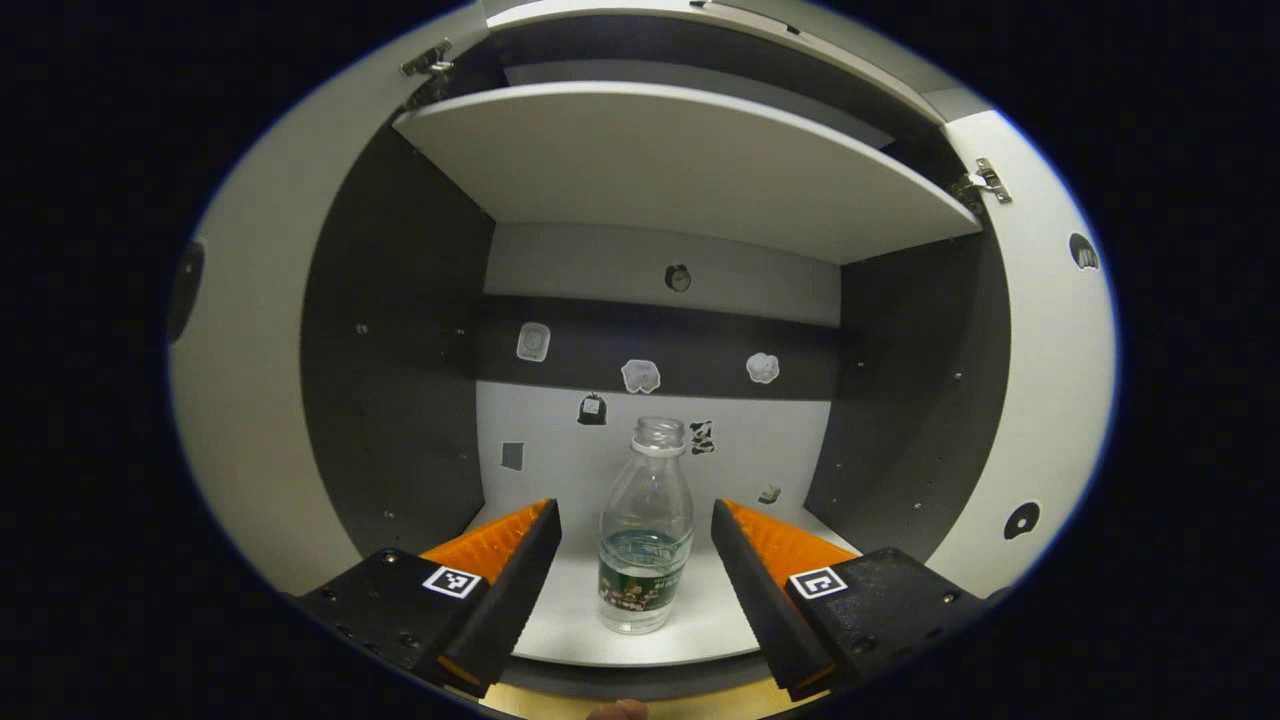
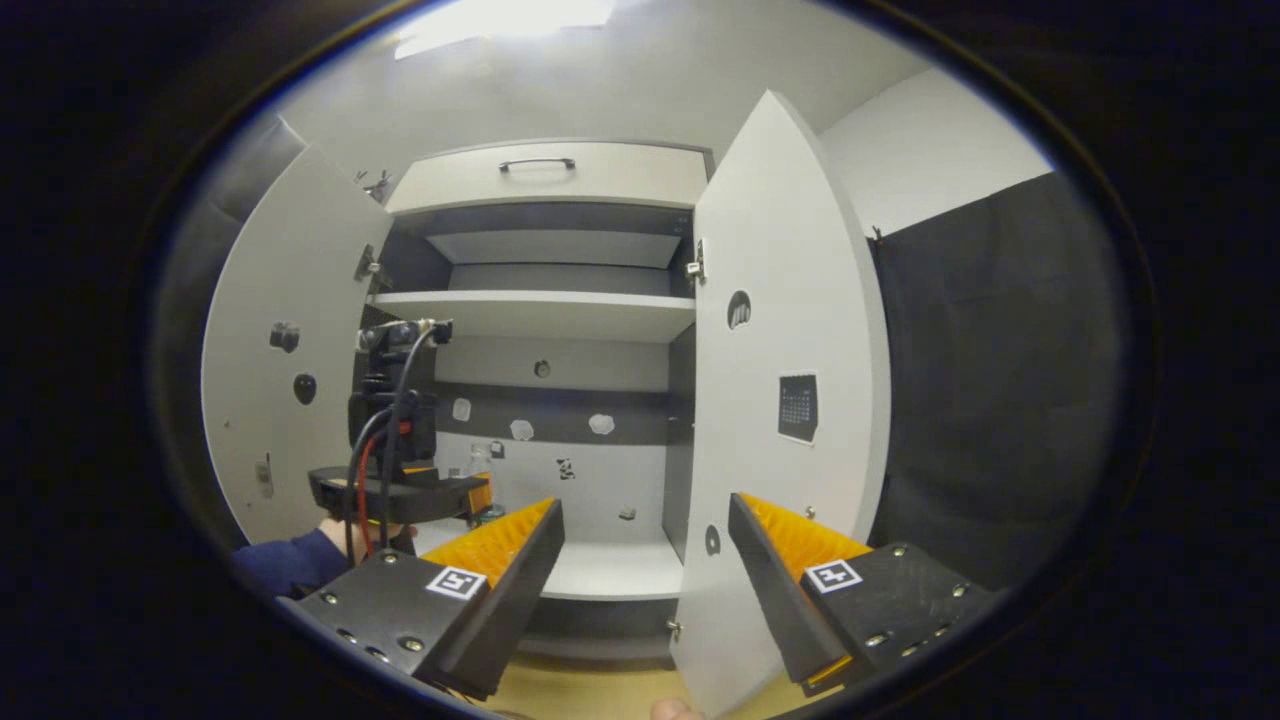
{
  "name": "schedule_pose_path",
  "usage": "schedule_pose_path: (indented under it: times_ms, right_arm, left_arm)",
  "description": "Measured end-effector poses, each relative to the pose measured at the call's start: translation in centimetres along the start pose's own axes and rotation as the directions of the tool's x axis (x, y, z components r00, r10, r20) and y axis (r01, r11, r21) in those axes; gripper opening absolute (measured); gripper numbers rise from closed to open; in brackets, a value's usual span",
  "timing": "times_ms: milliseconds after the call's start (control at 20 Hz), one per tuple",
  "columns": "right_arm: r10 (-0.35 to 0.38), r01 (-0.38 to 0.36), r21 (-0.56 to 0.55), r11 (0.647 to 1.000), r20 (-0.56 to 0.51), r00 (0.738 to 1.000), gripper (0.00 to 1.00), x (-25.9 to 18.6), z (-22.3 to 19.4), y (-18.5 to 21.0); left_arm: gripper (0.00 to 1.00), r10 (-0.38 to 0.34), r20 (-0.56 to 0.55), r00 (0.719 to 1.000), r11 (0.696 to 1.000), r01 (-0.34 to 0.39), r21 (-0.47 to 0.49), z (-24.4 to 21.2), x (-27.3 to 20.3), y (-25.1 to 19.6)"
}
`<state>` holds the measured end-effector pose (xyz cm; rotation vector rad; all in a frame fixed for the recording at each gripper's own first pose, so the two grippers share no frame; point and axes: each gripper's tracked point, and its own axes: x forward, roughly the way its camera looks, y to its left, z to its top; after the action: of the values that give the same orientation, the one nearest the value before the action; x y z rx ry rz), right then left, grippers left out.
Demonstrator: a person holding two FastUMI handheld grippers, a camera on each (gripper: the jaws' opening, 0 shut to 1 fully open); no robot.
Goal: Grasp the bottle in the cabinet with the left hand and place it on the coaster, then close the right door with the right hand and the left door with the left hand.
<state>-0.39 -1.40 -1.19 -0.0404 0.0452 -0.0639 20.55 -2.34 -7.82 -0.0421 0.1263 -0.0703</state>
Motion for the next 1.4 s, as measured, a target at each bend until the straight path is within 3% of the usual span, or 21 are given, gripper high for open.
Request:
schedule_pose_path:
  times_ms: [150, 500, 550, 700, 1050, 1400]
  right_arm:
    - [-0.016, 0.016, 0.012, 1.0, 0.006, 1.0, 0.96, -0.2, 0.2, -0.1]
    - [-0.013, 0.013, 0.019, 1.0, 0.015, 1.0, 1.0, -0.2, 0.0, -0.1]
    - [-0.011, 0.011, 0.017, 1.0, 0.019, 1.0, 1.0, -0.2, 0.0, -0.1]
    - [-0.011, 0.011, 0.023, 1.0, 0.025, 1.0, 0.97, -0.2, 0.1, -0.2]
    - [-0.028, 0.026, 0.031, 0.999, 0.048, 0.998, 0.97, -0.3, 0.8, -0.5]
    - [-0.03, 0.028, 0.024, 0.999, 0.067, 0.997, 1.0, -0.3, 1.3, -1.0]
  left_arm:
    - [0.96, -0.006, -0.027, 1.0, 1.0, 0.005, -0.009, -1.1, 2.0, 0.0]
    - [0.96, -0.022, -0.114, 0.993, 0.999, 0.025, 0.026, -3.3, 5.1, -0.3]
    - [0.8, -0.03, -0.099, 0.995, 0.999, 0.034, 0.038, -2.9, 5.3, -0.4]
    - [0.79, -0.048, -0.113, 0.992, 0.998, 0.053, 0.043, -2.9, 4.8, -0.6]
    - [0.78, -0.164, -0.094, 0.982, 0.986, 0.161, -0.042, -2.6, -1.8, -2.3]
    - [0.78, -0.299, -0.102, 0.949, 0.953, 0.291, -0.087, -4.5, -10.4, -3.8]
